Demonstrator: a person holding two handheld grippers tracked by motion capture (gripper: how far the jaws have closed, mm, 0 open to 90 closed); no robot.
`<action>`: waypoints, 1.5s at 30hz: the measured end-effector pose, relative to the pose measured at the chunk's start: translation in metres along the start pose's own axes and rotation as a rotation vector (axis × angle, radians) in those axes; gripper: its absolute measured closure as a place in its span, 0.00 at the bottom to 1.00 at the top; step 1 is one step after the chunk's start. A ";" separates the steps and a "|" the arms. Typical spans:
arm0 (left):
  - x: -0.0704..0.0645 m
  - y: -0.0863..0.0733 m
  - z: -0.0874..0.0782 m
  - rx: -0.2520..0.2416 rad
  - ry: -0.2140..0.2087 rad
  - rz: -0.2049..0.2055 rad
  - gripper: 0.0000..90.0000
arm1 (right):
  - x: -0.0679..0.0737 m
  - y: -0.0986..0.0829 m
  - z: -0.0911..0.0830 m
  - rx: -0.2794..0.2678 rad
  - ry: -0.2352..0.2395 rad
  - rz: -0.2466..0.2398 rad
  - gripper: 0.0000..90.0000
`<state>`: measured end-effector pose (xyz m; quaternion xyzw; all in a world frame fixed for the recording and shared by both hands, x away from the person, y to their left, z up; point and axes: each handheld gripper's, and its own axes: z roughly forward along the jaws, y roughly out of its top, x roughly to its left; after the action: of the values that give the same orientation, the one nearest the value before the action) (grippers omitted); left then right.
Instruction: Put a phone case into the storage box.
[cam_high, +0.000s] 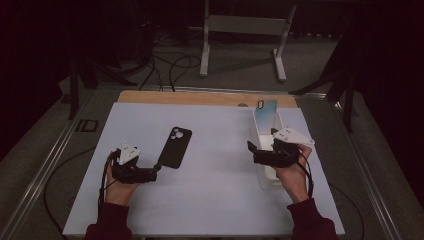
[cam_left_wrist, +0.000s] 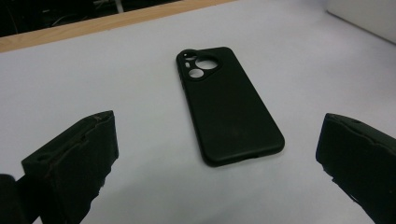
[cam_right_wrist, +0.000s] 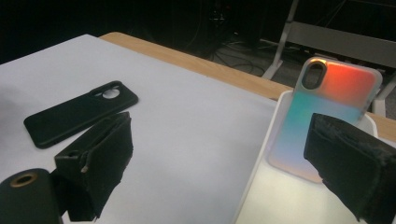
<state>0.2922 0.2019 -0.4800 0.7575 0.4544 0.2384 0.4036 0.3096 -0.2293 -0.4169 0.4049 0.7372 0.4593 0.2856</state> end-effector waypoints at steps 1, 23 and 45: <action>0.000 0.001 0.001 0.005 -0.002 0.001 0.00 | 0.001 -0.002 -0.002 -0.003 0.000 0.000 0.09; -0.002 0.022 0.031 0.073 -0.045 0.009 0.00 | -0.001 -0.044 -0.034 -0.070 0.075 0.011 0.09; -0.007 0.036 0.074 0.190 -0.037 0.003 0.00 | 0.002 -0.067 -0.051 -0.103 0.109 0.011 0.10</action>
<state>0.3603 0.1569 -0.4912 0.7973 0.4661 0.1809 0.3381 0.2459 -0.2671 -0.4562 0.3680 0.7249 0.5195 0.2631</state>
